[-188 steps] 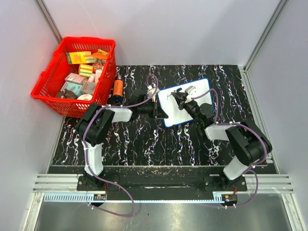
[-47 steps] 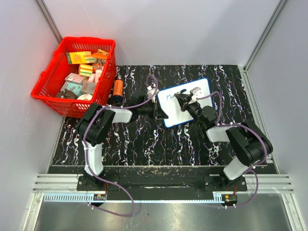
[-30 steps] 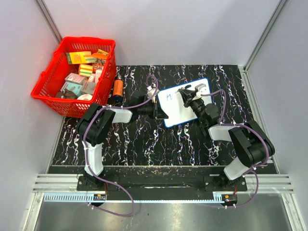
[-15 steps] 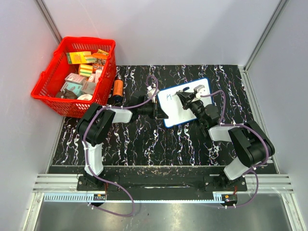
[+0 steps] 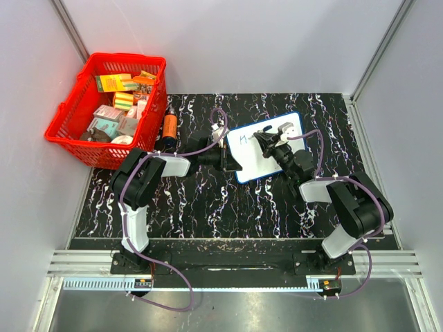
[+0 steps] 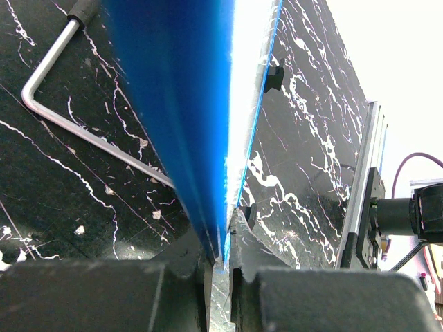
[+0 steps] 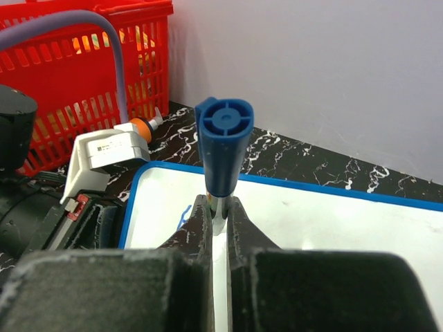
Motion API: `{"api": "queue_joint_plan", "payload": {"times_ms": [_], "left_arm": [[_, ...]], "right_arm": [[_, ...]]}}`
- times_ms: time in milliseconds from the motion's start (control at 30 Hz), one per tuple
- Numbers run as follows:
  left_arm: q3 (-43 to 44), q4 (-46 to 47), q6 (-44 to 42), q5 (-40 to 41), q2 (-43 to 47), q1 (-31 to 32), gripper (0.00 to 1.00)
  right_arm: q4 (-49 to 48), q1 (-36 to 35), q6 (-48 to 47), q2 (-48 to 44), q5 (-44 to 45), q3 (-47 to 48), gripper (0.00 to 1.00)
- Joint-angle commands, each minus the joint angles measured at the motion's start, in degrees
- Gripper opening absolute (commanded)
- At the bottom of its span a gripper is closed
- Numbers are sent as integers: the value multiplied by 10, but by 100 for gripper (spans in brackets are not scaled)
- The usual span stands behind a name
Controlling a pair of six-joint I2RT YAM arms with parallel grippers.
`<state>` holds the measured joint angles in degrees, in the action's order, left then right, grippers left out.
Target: Write a sentence on the whiteboard
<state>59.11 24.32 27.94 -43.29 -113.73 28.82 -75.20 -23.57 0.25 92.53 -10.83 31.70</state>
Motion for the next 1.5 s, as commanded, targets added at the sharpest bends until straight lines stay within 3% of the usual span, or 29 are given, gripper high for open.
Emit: {"api": "queue_joint_plan", "payload": {"times_ms": [0,800,1467], "left_arm": [[-28,-117,-61,85,-41,9,0],[-33,-118,-62,87,-38,9,0],[-32,-118,-66,86,-40,9,0]], "right_arm": [[-79,3,-19,12,20,18,0],[-80,3,-24,12,-27,2,0],[-27,12,-34,4,-35,-1,0]]}}
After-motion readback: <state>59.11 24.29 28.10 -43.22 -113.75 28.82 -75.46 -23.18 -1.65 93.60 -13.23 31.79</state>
